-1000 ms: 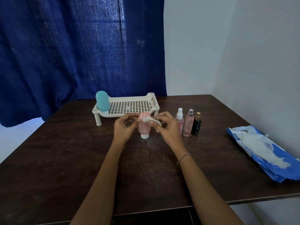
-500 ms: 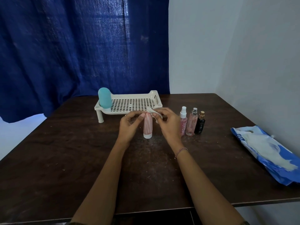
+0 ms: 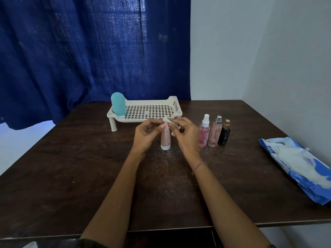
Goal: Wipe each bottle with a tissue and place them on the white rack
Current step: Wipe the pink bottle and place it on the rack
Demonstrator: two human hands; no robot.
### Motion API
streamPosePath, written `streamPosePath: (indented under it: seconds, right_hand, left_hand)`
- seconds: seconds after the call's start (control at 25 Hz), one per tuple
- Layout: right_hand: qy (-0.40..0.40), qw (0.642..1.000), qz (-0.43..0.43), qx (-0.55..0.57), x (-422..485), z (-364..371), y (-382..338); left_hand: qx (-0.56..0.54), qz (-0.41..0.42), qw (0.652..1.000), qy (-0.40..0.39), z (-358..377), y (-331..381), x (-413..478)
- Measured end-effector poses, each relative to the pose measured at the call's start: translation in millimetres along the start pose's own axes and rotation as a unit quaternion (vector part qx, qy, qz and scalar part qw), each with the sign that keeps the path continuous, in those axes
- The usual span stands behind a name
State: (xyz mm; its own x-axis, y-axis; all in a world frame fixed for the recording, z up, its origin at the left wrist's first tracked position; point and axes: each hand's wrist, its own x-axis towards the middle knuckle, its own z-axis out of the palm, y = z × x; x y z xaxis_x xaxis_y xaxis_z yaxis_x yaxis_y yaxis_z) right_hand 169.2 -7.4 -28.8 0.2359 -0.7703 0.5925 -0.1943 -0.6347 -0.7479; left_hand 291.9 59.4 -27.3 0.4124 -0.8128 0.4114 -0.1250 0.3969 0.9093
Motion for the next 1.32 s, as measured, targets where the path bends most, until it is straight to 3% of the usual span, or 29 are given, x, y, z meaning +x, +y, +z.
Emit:
streamPosePath:
  seconds: [0.4,0.8,1.12,1.32]
  right_hand:
    - [-0.024,0.996,-0.085,0.000,-10,-2,-10]
    - [0.003,0.998,-0.046,-0.042,-10,-4,-9]
    - [0.046,0.997,-0.058,0.000,-15,3,-17]
    - [0.072,0.997,-0.017,0.024,-11,2,-15]
  left_hand:
    - [-0.027,-0.023,0.999,-0.037,2,-3,0]
    - [0.004,-0.016,0.997,-0.075,5,-3,-1]
    - [0.038,-0.020,0.997,-0.069,8,0,-2]
    - [0.038,-0.022,0.994,-0.098,11,5,-4]
